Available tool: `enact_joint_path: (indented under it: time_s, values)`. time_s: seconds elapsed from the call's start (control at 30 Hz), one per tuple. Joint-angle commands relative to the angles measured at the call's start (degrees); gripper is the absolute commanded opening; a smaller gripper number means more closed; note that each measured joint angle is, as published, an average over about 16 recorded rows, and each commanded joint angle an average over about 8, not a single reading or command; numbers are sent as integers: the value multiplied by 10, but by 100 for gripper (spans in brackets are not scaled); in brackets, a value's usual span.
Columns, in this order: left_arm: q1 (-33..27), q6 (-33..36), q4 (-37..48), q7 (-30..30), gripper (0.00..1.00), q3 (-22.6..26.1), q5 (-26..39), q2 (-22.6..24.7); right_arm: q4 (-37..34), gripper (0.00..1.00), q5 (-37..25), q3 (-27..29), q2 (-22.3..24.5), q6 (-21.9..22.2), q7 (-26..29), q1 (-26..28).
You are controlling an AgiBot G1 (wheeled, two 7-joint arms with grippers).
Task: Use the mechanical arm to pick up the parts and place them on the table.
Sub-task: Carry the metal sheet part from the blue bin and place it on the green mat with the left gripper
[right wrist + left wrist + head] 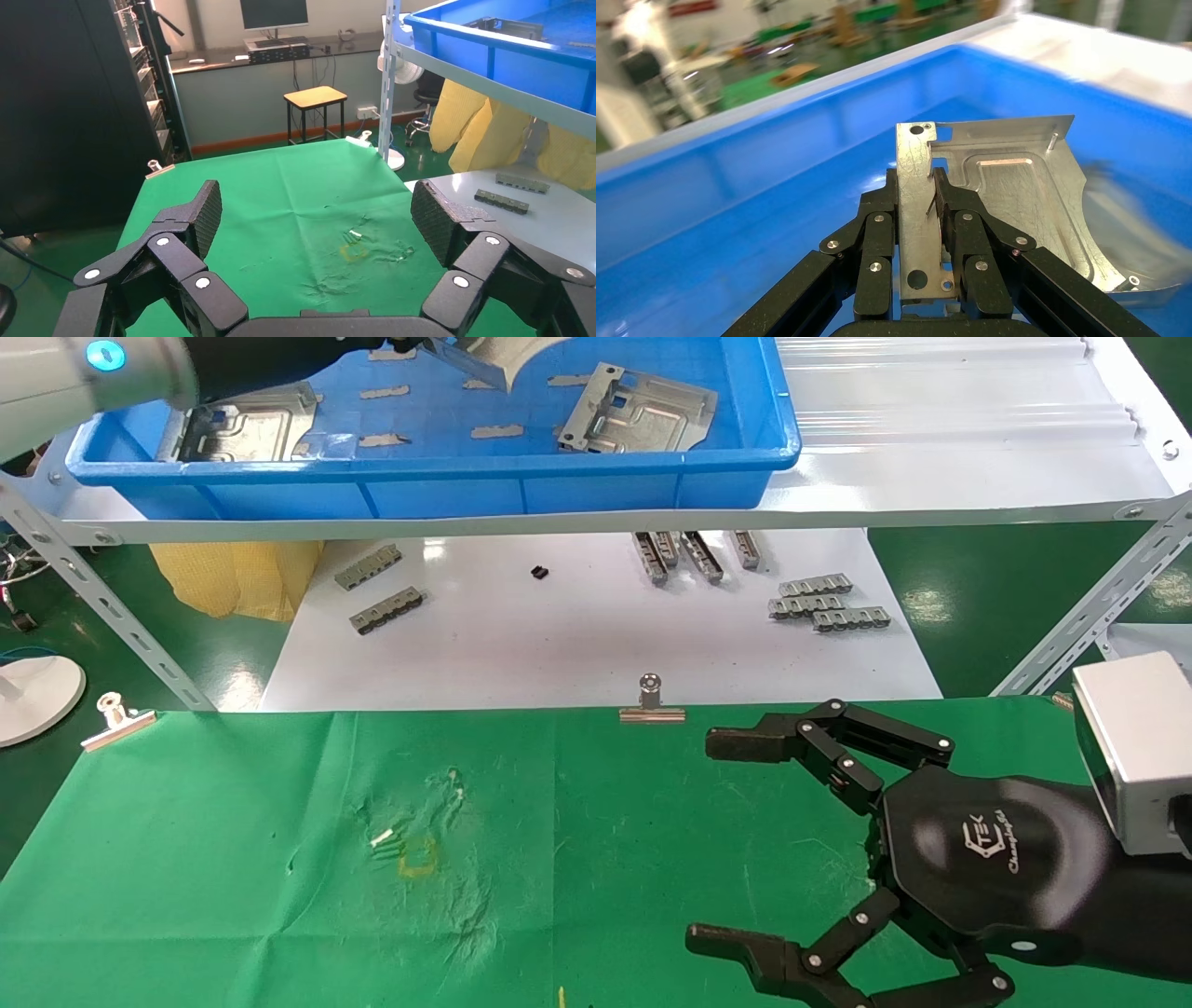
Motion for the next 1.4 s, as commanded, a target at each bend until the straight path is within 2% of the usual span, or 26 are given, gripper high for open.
enact_joint_path:
  time_s: [0.03, 0.3, 0.47, 0.63, 0.8, 0.93, 1.1, 1.4]
  values:
    - [2, 45, -8, 12, 0, -3, -5, -16, 0, 100, 0, 0, 0, 0, 0, 0]
    - [24, 253, -23, 71, 0, -19, -41, -74, 0, 100, 0, 0, 0, 0, 0, 0]
    - [37, 318, -44, 92, 0, -17, -54, -103, 0, 100, 0, 0, 0, 0, 0, 0]
    - [77, 329, -129, 89, 0, 14, -70, -140, 0, 100, 0, 0, 0, 0, 0, 0]
    - [147, 328, -256, 83, 0, 63, -117, -195, 0, 100, 0, 0, 0, 0, 0, 0]
    - [197, 322, -320, 108, 0, 111, -132, -228, 0, 100, 0, 0, 0, 0, 0, 0]
    - [223, 310, -295, 196, 0, 160, -102, -225, 0, 100, 0, 0, 0, 0, 0, 0]
    - [212, 287, -146, 345, 0, 191, -48, -176, 0, 100, 0, 0, 0, 0, 0, 0]
